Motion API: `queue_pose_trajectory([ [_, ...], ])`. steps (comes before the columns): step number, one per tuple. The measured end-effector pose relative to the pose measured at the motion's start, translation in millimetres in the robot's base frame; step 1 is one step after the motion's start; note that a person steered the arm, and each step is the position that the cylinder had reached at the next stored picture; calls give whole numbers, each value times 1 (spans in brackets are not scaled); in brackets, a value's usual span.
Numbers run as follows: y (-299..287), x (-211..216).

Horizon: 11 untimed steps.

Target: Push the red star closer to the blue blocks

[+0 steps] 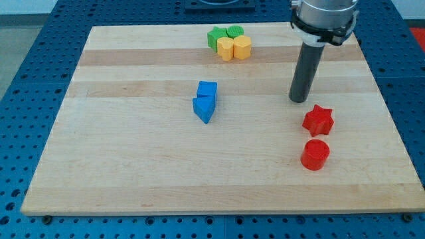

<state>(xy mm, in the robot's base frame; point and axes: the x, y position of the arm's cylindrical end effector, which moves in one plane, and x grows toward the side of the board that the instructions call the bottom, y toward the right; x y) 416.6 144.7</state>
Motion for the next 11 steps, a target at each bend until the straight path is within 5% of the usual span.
queue_pose_trajectory([
  [4,141,33],
  [6,112,80],
  [11,83,82],
])
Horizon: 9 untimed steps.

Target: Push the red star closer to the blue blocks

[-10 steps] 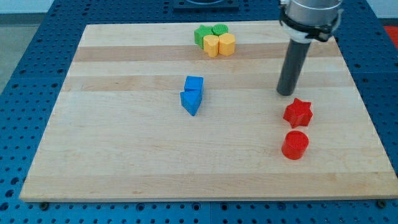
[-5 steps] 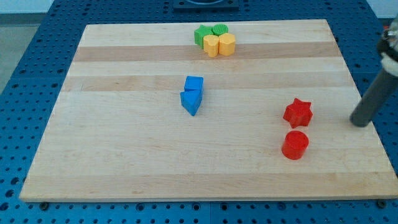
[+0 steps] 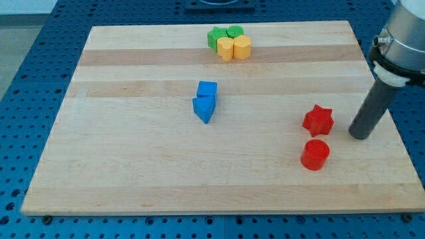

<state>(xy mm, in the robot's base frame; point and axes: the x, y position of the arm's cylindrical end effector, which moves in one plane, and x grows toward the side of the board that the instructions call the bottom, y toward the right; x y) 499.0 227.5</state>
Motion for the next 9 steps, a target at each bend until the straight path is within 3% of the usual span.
queue_pose_trajectory([
  [9,-39,-14],
])
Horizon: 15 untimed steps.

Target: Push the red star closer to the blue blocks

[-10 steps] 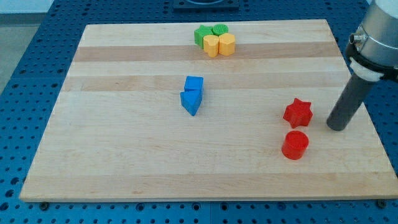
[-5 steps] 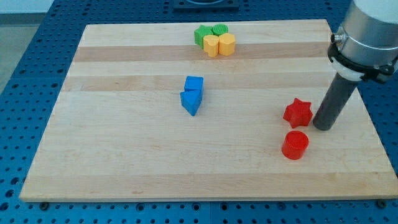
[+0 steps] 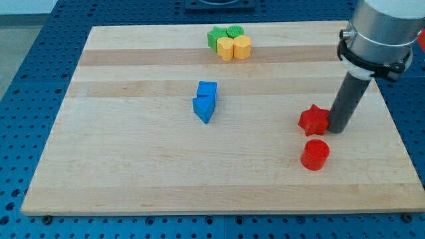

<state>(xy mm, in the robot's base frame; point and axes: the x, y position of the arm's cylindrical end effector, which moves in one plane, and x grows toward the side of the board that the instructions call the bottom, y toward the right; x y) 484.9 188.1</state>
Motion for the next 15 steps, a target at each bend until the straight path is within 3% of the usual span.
queue_pose_trajectory([
  [3,-39,0],
  [8,-54,-27],
  [15,-99,-20],
])
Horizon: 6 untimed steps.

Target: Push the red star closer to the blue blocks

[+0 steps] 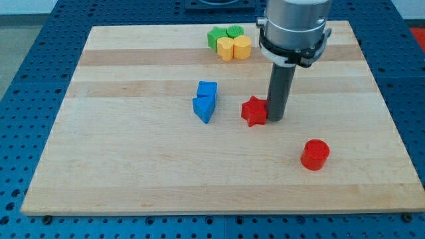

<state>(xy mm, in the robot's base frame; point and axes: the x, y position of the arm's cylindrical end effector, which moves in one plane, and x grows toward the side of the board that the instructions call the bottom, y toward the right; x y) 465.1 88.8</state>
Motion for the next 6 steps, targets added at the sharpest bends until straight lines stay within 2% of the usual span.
queue_pose_trajectory([
  [3,-49,13],
  [6,-53,-8],
])
